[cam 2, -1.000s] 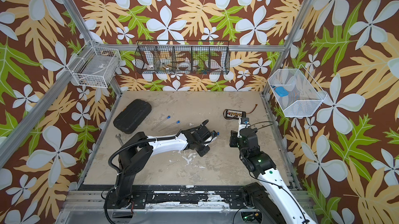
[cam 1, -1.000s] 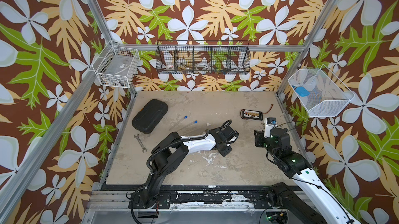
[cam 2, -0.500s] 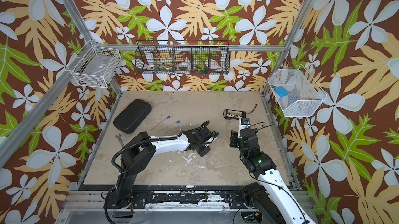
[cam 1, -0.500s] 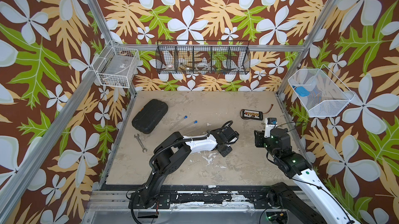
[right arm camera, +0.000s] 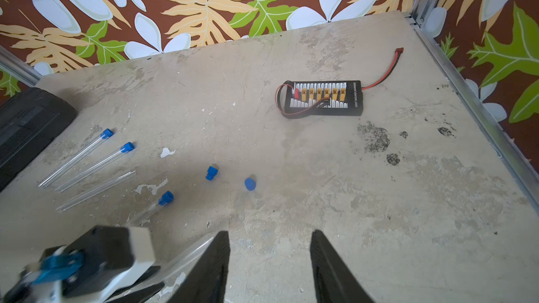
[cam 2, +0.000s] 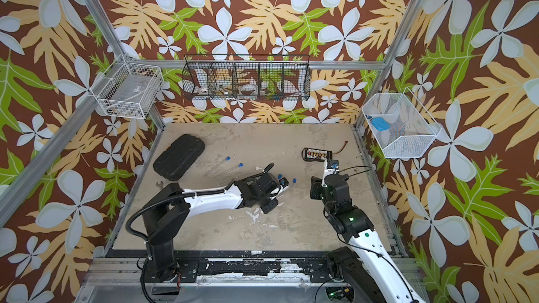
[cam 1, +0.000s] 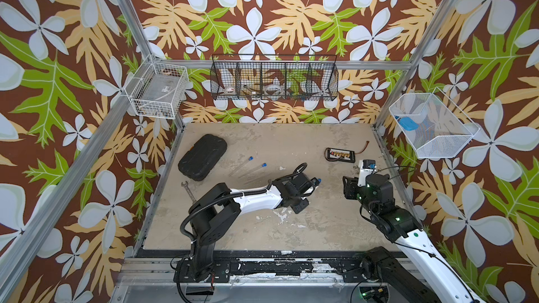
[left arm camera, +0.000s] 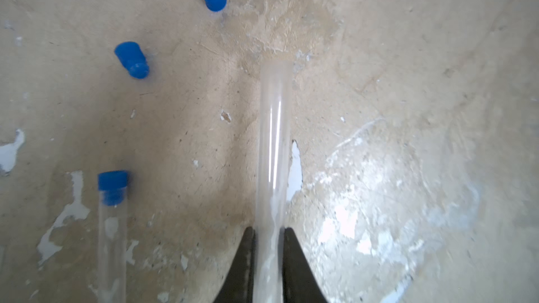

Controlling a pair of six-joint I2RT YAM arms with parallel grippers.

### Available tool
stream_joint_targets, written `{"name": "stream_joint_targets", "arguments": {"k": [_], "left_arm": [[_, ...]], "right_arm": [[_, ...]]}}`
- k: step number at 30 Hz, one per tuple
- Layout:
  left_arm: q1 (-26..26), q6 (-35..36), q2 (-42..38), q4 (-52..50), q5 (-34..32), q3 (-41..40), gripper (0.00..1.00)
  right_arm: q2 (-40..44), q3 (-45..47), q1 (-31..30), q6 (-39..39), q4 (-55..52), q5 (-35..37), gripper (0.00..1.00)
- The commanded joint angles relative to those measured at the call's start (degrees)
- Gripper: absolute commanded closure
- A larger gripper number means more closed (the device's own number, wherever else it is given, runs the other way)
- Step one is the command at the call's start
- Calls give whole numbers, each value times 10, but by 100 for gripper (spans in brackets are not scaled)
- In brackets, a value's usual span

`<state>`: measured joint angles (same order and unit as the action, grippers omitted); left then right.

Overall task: Insert stoppers into test tubes
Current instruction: Pick up the test tube at the center of the board, then adjust the test tube.

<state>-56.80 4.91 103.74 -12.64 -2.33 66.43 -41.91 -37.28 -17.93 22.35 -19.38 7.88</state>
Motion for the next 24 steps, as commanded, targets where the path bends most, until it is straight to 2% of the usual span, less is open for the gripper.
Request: {"name": "stream_joint_targets", "arguments": {"k": [1,6,12,18,20,24], "left_arm": [[0,29,-60,99,35,-59,95],[0,86,-137,131,79,-129,95],[0,150,-196,149,85,-180,99],[0,179,-244,186,90,-214,99],[0,187,-254,190,89,-219,99],[0,191,-257,191,82,-221,99]], "right_arm": [[-9,-21,-1,4,1,-21,49],[-19,-46,0,-11,7,-119,45],[-81,-100,-1,-32,-48,-306,43],[-151,-125,-1,-81,-115,-411,40],[-171,-127,0,-85,-129,-461,40],[-193,-113,-2,-83,-131,-509,41]]}}
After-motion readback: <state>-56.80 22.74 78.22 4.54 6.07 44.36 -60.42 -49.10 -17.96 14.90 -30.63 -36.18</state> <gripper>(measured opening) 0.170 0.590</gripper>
